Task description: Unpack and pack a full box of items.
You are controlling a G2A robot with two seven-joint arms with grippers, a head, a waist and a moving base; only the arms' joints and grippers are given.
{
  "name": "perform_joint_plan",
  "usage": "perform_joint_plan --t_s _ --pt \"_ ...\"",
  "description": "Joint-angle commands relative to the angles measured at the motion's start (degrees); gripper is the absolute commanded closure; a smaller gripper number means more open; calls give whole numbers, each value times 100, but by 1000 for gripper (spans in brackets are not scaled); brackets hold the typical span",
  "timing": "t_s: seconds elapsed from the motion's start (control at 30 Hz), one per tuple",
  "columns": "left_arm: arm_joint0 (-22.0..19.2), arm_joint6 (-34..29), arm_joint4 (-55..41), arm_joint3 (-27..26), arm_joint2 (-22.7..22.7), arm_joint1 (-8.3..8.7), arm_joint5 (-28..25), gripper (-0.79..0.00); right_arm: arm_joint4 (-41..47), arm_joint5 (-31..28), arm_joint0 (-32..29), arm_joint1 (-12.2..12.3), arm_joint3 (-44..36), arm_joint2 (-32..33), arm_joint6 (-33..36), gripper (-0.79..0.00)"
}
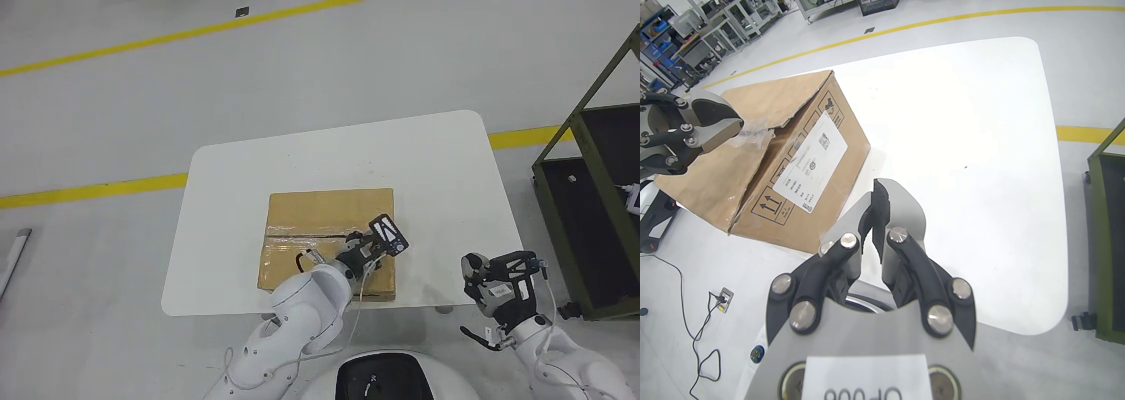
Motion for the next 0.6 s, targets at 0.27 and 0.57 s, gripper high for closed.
perform_joint_plan --t_s 0.27,0.57 --pt "-82 -15 -669 121 -172 -84 172 -785 85 -93 193 1 136 -153 16 0" --pt "26 -357 -1005 -20 -575 -53 66 -785 -40 -240 770 -32 875 -780 49 0"
